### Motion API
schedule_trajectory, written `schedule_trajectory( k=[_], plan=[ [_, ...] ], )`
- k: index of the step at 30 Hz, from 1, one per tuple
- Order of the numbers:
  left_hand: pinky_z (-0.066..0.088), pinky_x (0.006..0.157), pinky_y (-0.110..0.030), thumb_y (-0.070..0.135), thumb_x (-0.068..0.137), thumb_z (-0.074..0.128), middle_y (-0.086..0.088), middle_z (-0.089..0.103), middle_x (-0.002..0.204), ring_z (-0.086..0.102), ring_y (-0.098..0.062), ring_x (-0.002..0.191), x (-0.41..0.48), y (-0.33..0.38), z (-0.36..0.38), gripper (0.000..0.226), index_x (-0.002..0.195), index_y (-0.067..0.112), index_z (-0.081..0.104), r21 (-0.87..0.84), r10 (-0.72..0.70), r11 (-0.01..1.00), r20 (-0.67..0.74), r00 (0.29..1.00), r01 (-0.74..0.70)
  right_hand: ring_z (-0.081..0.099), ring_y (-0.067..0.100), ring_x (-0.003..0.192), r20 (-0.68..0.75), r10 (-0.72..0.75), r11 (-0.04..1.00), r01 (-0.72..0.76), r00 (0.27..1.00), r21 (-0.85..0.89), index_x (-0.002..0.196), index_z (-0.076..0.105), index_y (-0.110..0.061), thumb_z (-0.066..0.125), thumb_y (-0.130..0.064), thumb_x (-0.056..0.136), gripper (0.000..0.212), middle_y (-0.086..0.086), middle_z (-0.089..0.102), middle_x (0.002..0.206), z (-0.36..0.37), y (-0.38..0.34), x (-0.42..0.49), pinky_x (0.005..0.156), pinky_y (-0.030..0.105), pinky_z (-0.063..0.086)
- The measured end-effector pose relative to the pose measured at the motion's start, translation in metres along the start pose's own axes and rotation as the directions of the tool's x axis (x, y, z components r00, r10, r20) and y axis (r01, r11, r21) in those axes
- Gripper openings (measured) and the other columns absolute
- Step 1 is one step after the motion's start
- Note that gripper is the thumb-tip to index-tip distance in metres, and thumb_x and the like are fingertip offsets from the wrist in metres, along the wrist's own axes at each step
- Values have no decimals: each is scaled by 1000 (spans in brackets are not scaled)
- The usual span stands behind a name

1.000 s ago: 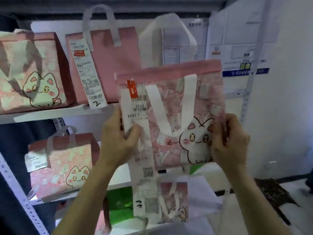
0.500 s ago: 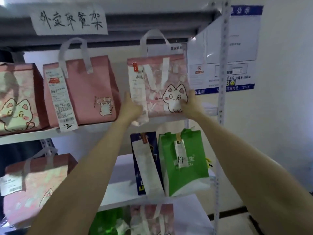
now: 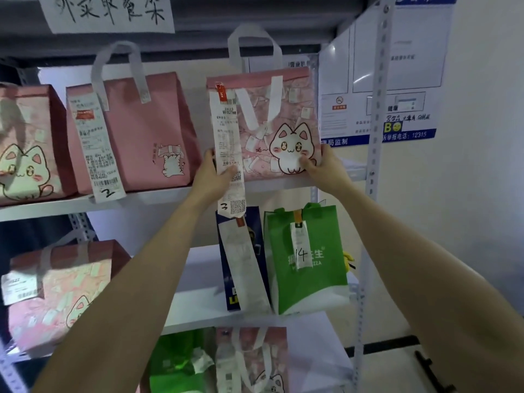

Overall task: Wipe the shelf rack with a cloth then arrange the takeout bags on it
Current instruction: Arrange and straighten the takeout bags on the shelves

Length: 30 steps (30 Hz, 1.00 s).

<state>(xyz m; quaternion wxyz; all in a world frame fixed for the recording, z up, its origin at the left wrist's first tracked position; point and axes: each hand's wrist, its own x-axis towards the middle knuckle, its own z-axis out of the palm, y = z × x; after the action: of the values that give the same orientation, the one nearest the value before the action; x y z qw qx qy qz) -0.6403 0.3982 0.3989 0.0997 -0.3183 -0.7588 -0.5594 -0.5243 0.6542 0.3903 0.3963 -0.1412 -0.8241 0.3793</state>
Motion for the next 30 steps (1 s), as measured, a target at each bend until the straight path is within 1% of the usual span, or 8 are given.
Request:
schedule_trajectory(
  k=[3, 6, 12, 16, 19, 21, 24, 30],
  plan=[
    [53, 109, -45, 28, 106, 68, 15, 60, 143, 60, -12, 123, -2, -2, -2, 65, 162, 25, 34, -27, 21, 999, -41, 999, -22, 61, 17, 111, -87, -26, 999, 30, 996, 42, 142, 50, -14, 66, -47, 100, 56, -1, 65, 124, -1, 1, -6, 92, 34, 52],
    [52, 115, -41, 28, 106, 68, 7, 57, 154, 60, -10, 133, -10, -13, -9, 63, 161, 24, 37, -39, 102, 993, -129, 986, -108, 63, 15, 109, -297, -96, 992, 115, 950, 48, 131, 56, -15, 62, -59, 97, 56, -3, 64, 118, -3, 6, -25, 95, 37, 57],
    [55, 96, -19, 15, 103, 67, 6, 69, 129, 68, -7, 115, -81, -63, -24, 40, 141, 25, 55, -54, 181, 976, -352, 919, -212, 67, 6, 96, -323, -136, 970, 192, 937, 150, 115, 60, -21, 66, -30, 101, 17, -4, 67, 109, 28, 39, -124, 82, 19, 56],
    [58, 88, -24, 13, 105, 66, 7, 68, 117, 67, -6, 100, -123, -132, -11, 30, 131, 24, 58, 56, 63, 997, -343, 937, -46, 68, 7, 91, -112, -86, 985, 102, 990, 140, 111, 64, -18, 65, -14, 101, 11, -6, 67, 103, 80, 76, -185, 78, 22, 60],
    [60, 88, -39, 27, 102, 72, 2, 70, 116, 67, -7, 94, -131, -181, 5, 33, 131, 20, 59, 172, -171, 961, -239, 956, 215, 67, 5, 95, 133, -4, 999, -2, 991, 43, 112, 64, -23, 62, -24, 101, 12, -12, 65, 105, 112, 102, -218, 85, 30, 62],
    [56, 82, -37, 36, 100, 75, 0, 70, 116, 69, -14, 93, -128, -201, 18, 40, 132, 19, 58, 235, -281, 922, -144, 949, 308, 66, 3, 94, 272, 6, 1000, 2, 962, -30, 114, 66, -24, 62, -27, 101, 14, -14, 65, 106, 125, 113, -233, 86, 30, 62],
    [52, 80, -36, 47, 98, 76, 2, 68, 111, 67, -25, 95, -119, -214, 37, 46, 130, 20, 58, 329, -353, 881, -18, 935, 339, 65, 2, 93, 478, 4, 989, 68, 879, -132, 117, 68, -21, 62, -23, 103, 15, -13, 65, 108, 135, 120, -249, 87, 27, 60],
    [64, 83, -48, 26, 104, 69, -7, 79, 90, 76, -29, 81, -104, -234, 42, 17, 96, 12, 75, 439, -328, 849, 4, 945, 293, 63, 6, 91, 667, 79, 940, 168, 741, -297, 115, 68, -20, 56, -27, 106, 17, -5, 68, 111, 144, 133, -262, 70, 11, 45]
  ],
)
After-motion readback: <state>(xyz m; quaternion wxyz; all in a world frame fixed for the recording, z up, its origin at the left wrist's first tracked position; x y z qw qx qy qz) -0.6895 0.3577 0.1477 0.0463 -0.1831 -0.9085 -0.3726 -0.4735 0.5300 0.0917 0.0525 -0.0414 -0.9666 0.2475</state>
